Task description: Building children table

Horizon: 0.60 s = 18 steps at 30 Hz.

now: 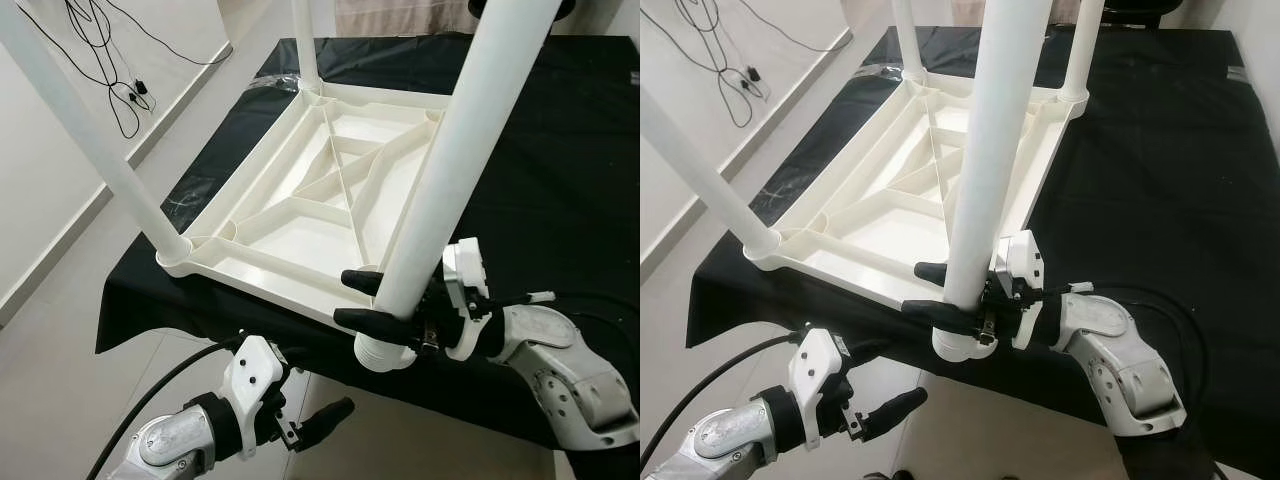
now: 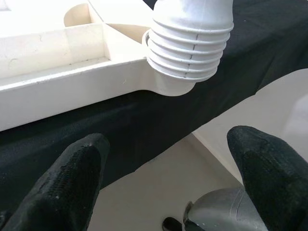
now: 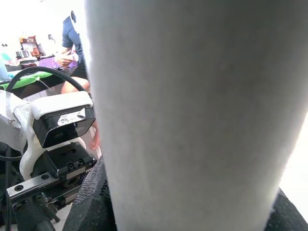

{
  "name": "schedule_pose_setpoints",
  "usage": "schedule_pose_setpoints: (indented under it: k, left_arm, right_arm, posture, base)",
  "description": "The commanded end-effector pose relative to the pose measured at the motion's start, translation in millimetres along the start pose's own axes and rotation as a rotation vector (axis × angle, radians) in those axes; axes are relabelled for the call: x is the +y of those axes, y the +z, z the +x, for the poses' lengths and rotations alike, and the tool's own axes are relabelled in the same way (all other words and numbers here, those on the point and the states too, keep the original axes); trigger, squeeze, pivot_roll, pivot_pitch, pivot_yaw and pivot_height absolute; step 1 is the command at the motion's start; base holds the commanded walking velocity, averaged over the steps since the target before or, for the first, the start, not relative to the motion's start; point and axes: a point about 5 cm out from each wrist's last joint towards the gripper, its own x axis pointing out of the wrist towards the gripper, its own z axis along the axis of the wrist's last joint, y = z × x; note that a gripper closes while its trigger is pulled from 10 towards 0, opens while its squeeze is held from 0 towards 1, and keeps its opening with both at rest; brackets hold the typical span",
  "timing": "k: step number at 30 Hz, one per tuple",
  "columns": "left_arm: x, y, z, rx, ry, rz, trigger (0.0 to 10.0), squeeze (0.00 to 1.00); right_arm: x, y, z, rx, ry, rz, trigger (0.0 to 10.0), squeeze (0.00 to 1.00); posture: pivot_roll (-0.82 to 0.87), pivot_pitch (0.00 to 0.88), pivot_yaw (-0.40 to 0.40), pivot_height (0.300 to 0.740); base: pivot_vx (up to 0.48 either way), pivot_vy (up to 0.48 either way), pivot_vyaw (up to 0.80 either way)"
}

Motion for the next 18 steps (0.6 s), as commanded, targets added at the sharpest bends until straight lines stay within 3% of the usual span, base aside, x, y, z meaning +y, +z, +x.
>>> schedule_pose_setpoints:
  k: [1, 18]
  left_arm:
    - [-1.9, -7, -2.9, 0.036, -0.003, -0.015, 10.0, 0.0]
    - [-3.6, -5, -3.7, 0.034, -0.004, -0.012, 10.0, 0.0]
  right_arm:
    - [0.0, -8, -1.5, 0.03, -0.003, 0.022, 10.0, 0.0]
    - [-14.2, -7, -7.6, 0.084, -0.019, -0.013, 10.0, 0.0]
  posture:
    - [-0.03, 0.252, 0.093, 0.74]
    - [-0.03, 0.27, 0.086, 0.74]
  base:
    - [0.0, 0.0, 0.0]
    - [0.0, 0.0, 0.0]
